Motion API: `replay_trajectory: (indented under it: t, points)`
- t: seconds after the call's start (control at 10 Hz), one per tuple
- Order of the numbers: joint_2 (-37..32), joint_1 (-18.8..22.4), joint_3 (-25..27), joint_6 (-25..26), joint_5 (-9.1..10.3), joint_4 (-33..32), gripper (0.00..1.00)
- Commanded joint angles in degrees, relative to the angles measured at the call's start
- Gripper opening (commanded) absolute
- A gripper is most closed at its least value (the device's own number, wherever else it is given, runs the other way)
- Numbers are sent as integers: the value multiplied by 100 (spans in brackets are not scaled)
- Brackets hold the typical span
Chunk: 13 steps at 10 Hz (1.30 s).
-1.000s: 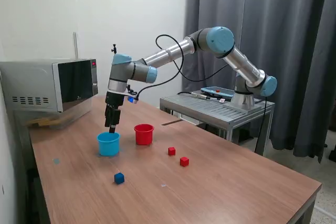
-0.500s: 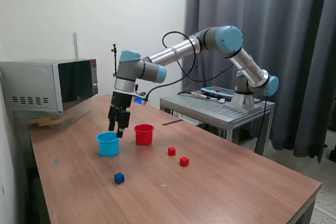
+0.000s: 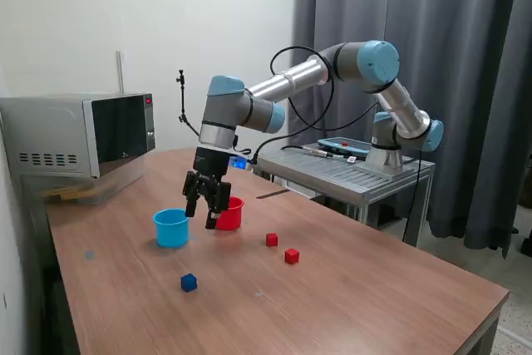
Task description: Place red objects in the red bin, and blue objects in the blue bin.
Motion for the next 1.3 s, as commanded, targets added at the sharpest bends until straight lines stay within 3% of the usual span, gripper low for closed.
replay_trajectory:
  t: [0.0, 0.4, 0.7, 0.9, 1.2]
  points:
    - [370, 32, -313, -8, 7, -18, 100]
    - [960, 76, -1069, -8, 7, -18, 100]
    - [1040, 76, -1088, -8, 24, -70, 100]
    - [1233, 93, -1184, -8, 164, -79, 100]
    - [1383, 111, -1299, -17, 165, -149, 100]
